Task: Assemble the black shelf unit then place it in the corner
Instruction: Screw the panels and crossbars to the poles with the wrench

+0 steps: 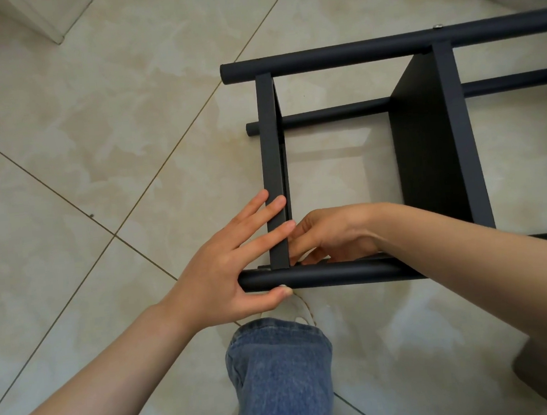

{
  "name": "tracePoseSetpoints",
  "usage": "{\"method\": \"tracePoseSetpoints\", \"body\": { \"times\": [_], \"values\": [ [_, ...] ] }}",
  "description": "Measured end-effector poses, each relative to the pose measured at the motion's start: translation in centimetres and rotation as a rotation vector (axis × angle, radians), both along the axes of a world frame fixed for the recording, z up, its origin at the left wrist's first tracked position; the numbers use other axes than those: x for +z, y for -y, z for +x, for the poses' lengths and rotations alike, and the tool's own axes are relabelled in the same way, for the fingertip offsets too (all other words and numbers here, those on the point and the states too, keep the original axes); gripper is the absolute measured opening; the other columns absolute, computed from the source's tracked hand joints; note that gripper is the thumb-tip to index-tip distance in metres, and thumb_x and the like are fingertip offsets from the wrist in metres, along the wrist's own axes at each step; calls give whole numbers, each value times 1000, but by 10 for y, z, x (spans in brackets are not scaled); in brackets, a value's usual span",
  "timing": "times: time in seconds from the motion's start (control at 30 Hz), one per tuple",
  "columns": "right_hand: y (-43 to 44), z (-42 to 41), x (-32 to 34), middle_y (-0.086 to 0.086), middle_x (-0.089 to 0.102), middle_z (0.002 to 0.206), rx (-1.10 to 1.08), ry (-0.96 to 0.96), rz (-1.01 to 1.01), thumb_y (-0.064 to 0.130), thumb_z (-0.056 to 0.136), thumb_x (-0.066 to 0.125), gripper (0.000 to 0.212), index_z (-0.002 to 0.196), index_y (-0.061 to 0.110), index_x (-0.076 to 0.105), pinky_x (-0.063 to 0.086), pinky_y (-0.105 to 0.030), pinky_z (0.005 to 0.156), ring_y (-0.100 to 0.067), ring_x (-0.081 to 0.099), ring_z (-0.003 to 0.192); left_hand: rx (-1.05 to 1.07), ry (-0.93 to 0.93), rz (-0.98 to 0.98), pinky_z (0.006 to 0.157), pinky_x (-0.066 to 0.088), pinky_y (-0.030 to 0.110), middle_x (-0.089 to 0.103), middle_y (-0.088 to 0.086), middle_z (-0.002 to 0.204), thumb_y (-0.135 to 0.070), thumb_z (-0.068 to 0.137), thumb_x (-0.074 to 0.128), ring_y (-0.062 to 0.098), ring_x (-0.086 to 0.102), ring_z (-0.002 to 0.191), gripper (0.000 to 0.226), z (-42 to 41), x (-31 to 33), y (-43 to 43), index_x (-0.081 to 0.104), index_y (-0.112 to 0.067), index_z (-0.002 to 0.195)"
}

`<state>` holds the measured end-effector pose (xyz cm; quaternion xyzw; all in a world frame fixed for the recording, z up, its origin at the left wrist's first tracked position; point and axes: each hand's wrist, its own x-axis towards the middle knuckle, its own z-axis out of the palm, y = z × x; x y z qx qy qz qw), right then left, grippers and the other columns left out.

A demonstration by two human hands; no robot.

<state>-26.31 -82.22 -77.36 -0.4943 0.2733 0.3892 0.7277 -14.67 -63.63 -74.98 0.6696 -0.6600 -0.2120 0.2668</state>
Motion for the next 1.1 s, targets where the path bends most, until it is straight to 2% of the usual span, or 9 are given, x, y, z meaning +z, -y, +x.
{"method": "tracePoseSetpoints", "body": {
  "times": [0.13, 0.27, 0.4, 0.53, 0.63, 0.8, 0.9, 0.97, 1.1],
  "values": [
    [2, 0, -1, -6, 69, 96, 8, -17, 9, 16, 92, 66, 11, 100, 11, 72, 49, -31, 87, -19, 59, 90, 3, 2, 0, 122, 29, 35, 36, 11, 161, -38, 85, 77, 29, 22, 154, 71, 0, 0, 0, 50, -11, 145],
    [0, 1, -3, -3, 70, 85, 2, -9, 3, 18, 88, 69, 8, 83, 14, 73, 49, -30, 82, -17, 61, 82, 3, 2, 7, 122, 29, 35, 36, 11, 161, -37, 84, 79, 28, 22, 155, 72, 0, 0, 0, 51, -10, 145],
    [-2, 0, -5, -2, 71, 85, 29, 8, 4, 26, 85, 72, 12, 77, 18, 76, 51, -27, 80, -15, 64, 81, 1, -2, 2, 122, 29, 36, 36, 11, 161, -39, 85, 78, 29, 23, 154, 71, 0, 0, 0, 51, -11, 145],
    [0, -1, -5, -4, 71, 95, -8, 5, 27, 20, 91, 67, 11, 94, 13, 74, 52, -27, 81, -15, 65, 84, 5, -2, -3, 122, 29, 35, 36, 11, 161, -40, 86, 76, 29, 23, 154, 71, 0, 0, 0, 50, -11, 145],
    [7, -2, -4, 0, 71, 88, -17, -12, 55, 20, 90, 67, 16, 77, 16, 76, 50, -28, 82, -14, 63, 80, 7, -2, 2, 122, 29, 34, 36, 10, 161, -40, 86, 76, 28, 22, 155, 71, 0, 0, 0, 50, -12, 145],
    [8, -1, -3, 0, 72, 87, 45, -10, 25, 19, 90, 69, 21, 71, 19, 77, 52, -27, 80, -14, 64, 81, 8, -10, 9, 122, 29, 35, 35, 10, 161, -40, 86, 76, 28, 22, 155, 70, 0, 0, -1, 50, -13, 145],
    [3, 3, -2, -5, 72, 98, 42, -18, 12, 17, 91, 66, 12, 94, 13, 78, 51, -31, 87, -18, 65, 90, 11, -12, 10, 123, 28, 35, 36, 11, 161, -41, 86, 75, 28, 22, 155, 70, -1, 0, -1, 51, -11, 145],
    [3, 5, -1, -7, 71, 105, 41, -19, 19, 16, 92, 66, 23, 111, 6, 72, 51, -31, 90, -18, 65, 93, 13, -10, 12, 123, 27, 34, 35, 11, 161, -40, 86, 75, 28, 21, 155, 70, -1, 0, -1, 51, -11, 145],
    [10, 6, -1, -2, 71, 97, 65, -25, 13, 17, 90, 69, 25, 111, 4, 72, 48, -28, 87, -14, 60, 88, 15, -11, 14, 122, 27, 33, 35, 10, 161, -40, 86, 75, 27, 22, 155, 70, -1, 1, -1, 51, -11, 145]
  ]
}}
